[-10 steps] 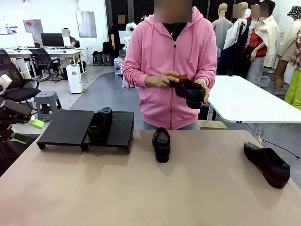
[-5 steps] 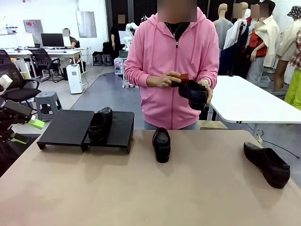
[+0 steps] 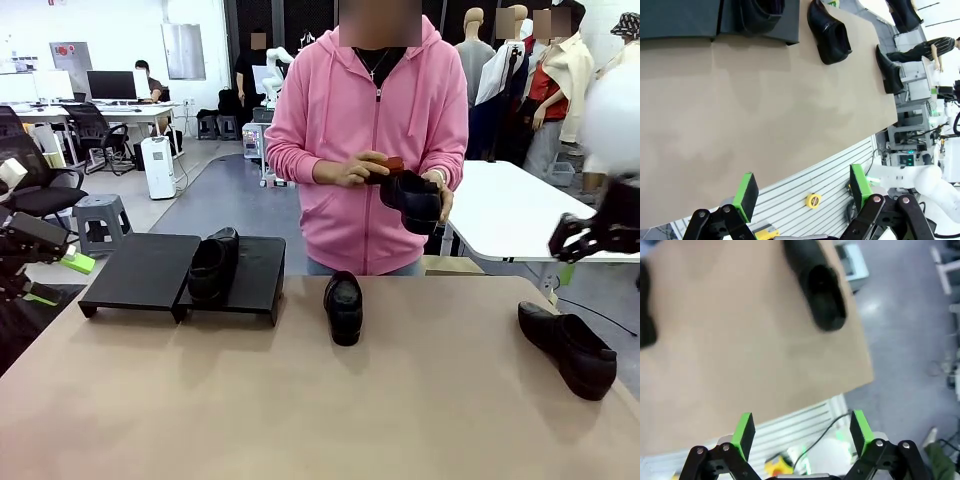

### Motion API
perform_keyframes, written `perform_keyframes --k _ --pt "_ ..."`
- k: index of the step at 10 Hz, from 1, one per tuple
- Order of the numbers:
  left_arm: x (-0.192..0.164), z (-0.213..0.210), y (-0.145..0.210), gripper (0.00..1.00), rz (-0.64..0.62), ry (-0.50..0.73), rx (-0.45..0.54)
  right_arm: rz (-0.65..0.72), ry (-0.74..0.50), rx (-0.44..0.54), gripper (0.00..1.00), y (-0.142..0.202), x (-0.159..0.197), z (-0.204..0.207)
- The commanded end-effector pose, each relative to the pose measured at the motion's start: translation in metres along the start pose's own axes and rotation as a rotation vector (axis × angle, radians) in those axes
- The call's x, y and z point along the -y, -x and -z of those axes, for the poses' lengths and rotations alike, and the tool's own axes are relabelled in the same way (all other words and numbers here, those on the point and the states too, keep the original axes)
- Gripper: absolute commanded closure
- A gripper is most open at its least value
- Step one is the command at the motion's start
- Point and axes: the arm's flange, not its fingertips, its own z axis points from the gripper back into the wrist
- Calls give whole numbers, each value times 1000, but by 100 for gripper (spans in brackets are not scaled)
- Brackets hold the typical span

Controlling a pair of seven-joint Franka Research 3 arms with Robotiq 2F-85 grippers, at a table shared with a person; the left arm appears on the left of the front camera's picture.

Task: Organize the shoes by placing them on the stand.
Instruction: Pick up one Shoe and place it in the middle of the table.

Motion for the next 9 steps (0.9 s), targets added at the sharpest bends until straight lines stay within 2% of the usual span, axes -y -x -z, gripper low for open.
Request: perform_keyframes --k 1,2,3,4,5,7,9 --pt "-2 -2 0 5 13 2 -4 -6 -110 -50 0 7 21 -12" --pt "-2 -2 0 5 13 2 -4 0 0 0 0 0 0 0" --pt "-2 -2 0 5 13 2 -4 -105 146 82 0 3 -18 3" --pt "-2 -2 0 5 13 2 -4 -230 89 -16 0 -22 -22 40" --pt "-2 -2 0 5 13 2 -4 -246 24 -80 0 -39 -19 75" --pt "-2 -2 0 5 13 2 -4 -379 -164 -38 0 -73 6 134" --pt "-2 -2 0 5 13 2 -4 -423 -210 3 0 -89 13 174"
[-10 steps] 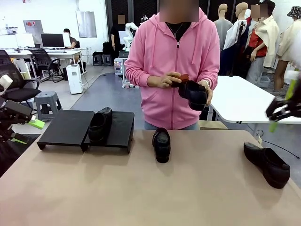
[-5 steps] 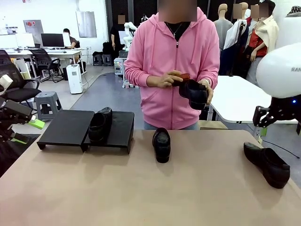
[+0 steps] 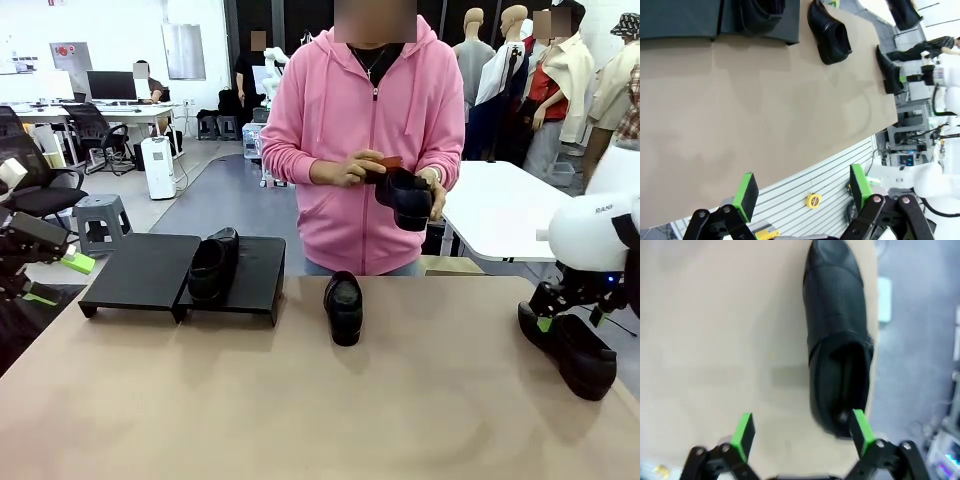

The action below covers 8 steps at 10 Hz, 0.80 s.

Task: Organize the shoes by placing them on the stand.
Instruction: Pick up one Shoe and place it in the middle of the table.

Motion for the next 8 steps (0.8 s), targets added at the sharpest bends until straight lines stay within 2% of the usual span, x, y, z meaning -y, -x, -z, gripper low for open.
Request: perform_keyframes --k 1,2,4,8 --pt "-2 -1 0 5 14 2 -5 -66 -154 37 0 -14 11 17" --pt "-2 -1 0 5 14 2 -5 -73 -210 58 0 -19 18 24" --pt "-2 -1 0 5 14 2 -5 -66 -278 15 0 -25 22 42" --pt "-2 -1 0 5 14 2 -5 -38 -244 -38 0 -30 19 68"
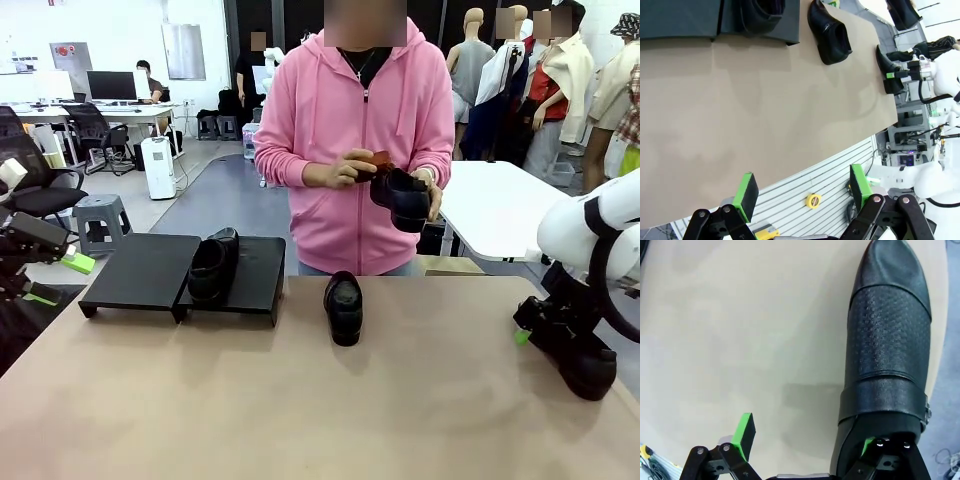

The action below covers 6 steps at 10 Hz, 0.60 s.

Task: Organize the shoes by placing them on the stand.
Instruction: Pick up one Shoe and place it in the middle of the table.

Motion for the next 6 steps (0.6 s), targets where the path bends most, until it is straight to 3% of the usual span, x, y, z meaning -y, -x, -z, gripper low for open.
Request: perform_keyframes --k 1,3,4,5,6 --pt "-2 -1 0 5 14 3 -5 18 8 -5 0 -5 6 -2" --pt "-2 -1 0 5 14 3 -5 44 28 -34 0 -5 8 0" --pt "-2 -1 0 5 14 3 -5 45 27 -62 60 -5 9 -1" --pt "-2 -1 0 5 14 3 -5 42 41 -60 100 -6 9 0" --pt "-2 -1 0 5 14 3 -5 48 43 -57 100 -5 8 0"
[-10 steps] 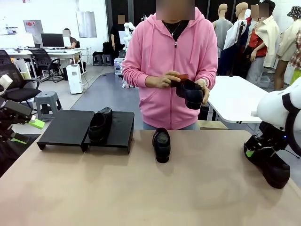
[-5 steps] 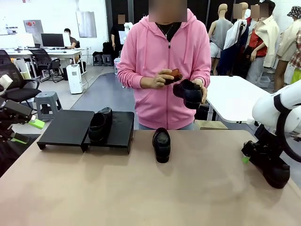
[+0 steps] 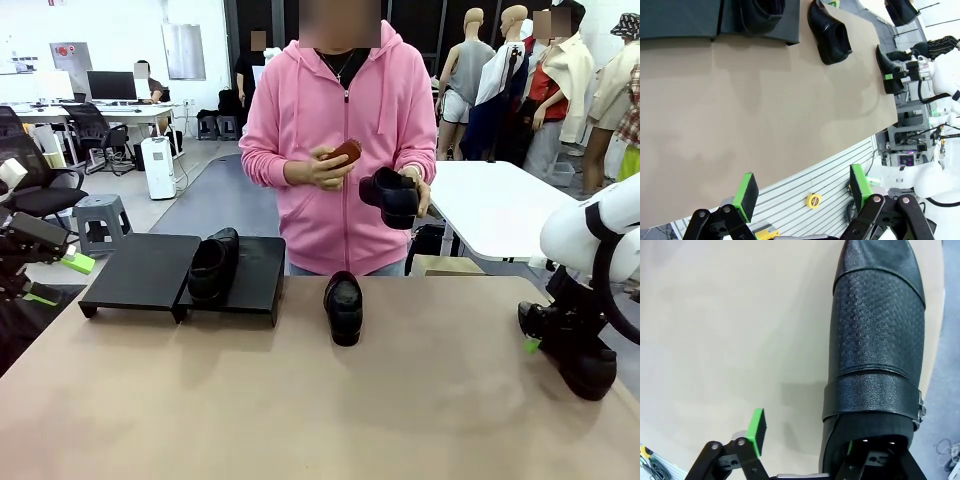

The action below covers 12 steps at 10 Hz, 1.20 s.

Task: Organize the shoes by placing them on the stand.
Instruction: Pick up one Shoe and place it in the middle of the table.

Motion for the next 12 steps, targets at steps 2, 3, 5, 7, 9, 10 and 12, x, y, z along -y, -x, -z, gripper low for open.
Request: perform_keyframes --k 2,3,5,7,9,10,12 --pt "-2 -1 0 5 14 3 -5 24 32 -9 100 -6 -1 -8" --pt "-2 -1 0 5 14 3 -5 18 17 -2 100 -5 0 -11" --pt "-2 -1 0 5 14 3 -5 26 22 5 100 -3 3 -13" --pt "-2 -1 0 5 14 3 -5 16 7 16 100 0 4 -16" --pt "-2 -1 0 5 14 3 -5 36 11 57 100 11 4 -40" --pt "-2 -1 0 5 14 3 -5 72 19 70 100 22 -1 -63" --pt "-2 -1 0 5 14 3 -5 121 -21 125 100 75 -42 -160"
